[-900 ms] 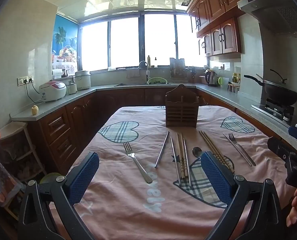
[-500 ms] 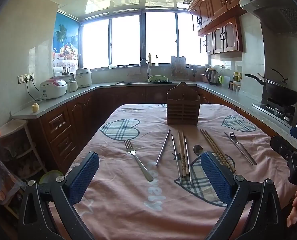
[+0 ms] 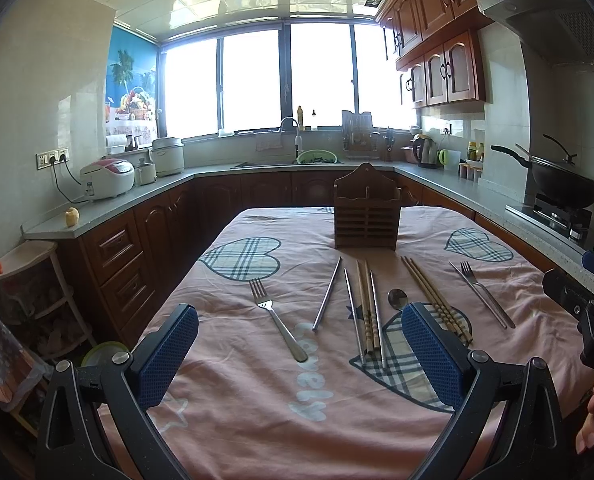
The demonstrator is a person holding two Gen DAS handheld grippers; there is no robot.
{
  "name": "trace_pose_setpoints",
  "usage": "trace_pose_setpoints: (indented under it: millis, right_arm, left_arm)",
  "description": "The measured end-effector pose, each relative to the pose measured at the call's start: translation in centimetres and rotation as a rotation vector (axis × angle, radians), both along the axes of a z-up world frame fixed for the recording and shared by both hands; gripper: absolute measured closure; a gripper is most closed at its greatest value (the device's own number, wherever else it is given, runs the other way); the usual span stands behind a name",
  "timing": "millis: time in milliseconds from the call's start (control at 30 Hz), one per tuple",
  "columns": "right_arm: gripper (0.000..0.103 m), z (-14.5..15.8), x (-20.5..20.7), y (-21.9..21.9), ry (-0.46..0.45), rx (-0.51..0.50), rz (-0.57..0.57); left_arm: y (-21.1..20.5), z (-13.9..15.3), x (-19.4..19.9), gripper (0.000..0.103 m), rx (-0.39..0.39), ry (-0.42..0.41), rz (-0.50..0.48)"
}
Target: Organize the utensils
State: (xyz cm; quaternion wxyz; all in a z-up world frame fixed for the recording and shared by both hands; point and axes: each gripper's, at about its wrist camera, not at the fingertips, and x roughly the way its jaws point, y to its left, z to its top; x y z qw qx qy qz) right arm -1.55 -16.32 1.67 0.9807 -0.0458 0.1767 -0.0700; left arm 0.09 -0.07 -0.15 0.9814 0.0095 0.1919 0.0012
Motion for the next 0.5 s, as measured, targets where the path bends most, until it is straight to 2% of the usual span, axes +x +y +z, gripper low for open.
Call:
trace_pose_setpoints:
  millis: [500]
  right_arm:
    - [0.000, 0.11, 0.15, 0.38, 0.004, -0.002, 0.010]
  left_arm:
    - [0.05, 0.06, -0.02, 0.001, -0.002, 0.001, 0.001]
